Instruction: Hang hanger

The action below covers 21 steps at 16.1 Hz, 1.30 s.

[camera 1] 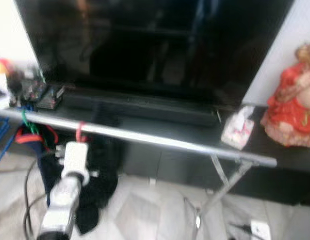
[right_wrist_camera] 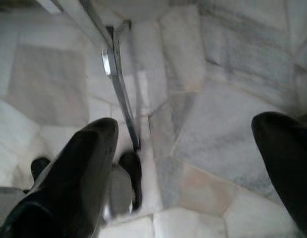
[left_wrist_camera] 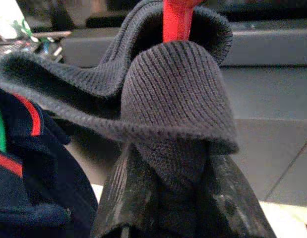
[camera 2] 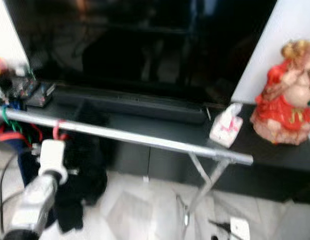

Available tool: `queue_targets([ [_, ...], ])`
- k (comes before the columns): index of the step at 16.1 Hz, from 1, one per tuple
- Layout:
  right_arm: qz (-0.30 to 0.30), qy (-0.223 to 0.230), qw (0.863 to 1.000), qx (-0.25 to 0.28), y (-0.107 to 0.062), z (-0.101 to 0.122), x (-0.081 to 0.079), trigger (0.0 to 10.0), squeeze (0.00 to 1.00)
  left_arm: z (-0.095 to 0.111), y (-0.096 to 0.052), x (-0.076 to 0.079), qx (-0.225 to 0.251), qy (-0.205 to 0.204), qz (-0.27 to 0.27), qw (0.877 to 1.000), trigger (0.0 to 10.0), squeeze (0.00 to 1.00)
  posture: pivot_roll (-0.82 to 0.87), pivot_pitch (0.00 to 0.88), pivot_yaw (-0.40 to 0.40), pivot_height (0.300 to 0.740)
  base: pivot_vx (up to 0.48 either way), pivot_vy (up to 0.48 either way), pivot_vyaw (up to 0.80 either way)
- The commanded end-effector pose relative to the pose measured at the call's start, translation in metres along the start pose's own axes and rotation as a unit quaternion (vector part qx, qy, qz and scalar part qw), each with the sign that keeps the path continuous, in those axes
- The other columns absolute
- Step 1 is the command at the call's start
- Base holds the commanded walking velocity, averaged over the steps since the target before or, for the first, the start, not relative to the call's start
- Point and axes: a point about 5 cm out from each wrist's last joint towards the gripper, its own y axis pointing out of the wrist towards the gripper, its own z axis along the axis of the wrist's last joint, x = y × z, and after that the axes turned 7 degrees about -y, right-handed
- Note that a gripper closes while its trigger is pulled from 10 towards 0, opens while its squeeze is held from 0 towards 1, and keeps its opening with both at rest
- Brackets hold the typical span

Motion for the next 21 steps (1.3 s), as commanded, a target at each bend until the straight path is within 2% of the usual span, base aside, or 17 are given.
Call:
queue_targets([
  [1, -0.008, 0.002, 1.0, -0.011, -0.002, -0.007, 0.006, 10.0, 0.0, 0.01, 0.004, 0.011, 0.019, 0.0, -0.02, 1.0, 10.0, 0.0, -0.05, 0.0, -0.044, 0.74, 0.0, 0.0, 0.0],
  [7, -0.007, 0.001, 1.0, -0.012, -0.002, -0.006, 0.006, 10.0, 0.0, 0.004, 0.014, 0.017, -0.022, 0.012, -0.037, 0.999, 10.0, 0.0, -0.05, 0.0, -0.045, 0.74, 0.0, 0.0, 0.0],
  [12, -0.007, 0.002, 1.0, -0.011, -0.002, -0.005, 0.006, 10.0, 0.0, 0.022, 0.03, 0.026, 0.005, 0.006, -0.047, 0.999, 10.0, 0.0, -0.05, 0.0, -0.051, 0.74, 0.0, 0.0, 0.0],
  [15, -0.006, 0.002, 1.0, -0.01, -0.002, -0.005, 0.006, 10.0, 0.0, 0.025, 0.037, 0.028, 0.002, 0.011, -0.045, 0.999, 10.0, 0.0, -0.05, 0.0, -0.052, 0.74, 0.0, 0.0, 0.0],
  [20, -0.006, 0.004, 1.0, -0.01, -0.001, -0.004, 0.005, 10.0, 0.0, 0.018, 0.05, 0.028, -0.054, 0.038, -0.022, 0.998, 10.0, 0.0, -0.07, 0.0, -0.051, 0.74, 0.0, 0.0, 0.0],
  [21, -0.007, 0.005, 1.0, -0.01, -0.001, -0.004, 0.005, 10.0, 0.0, 0.015, 0.05, 0.027, -0.065, 0.033, -0.018, 0.997, 10.0, 0.0, -0.07, 0.0, -0.05, 0.74, 0.0, 0.0, 0.0],
])
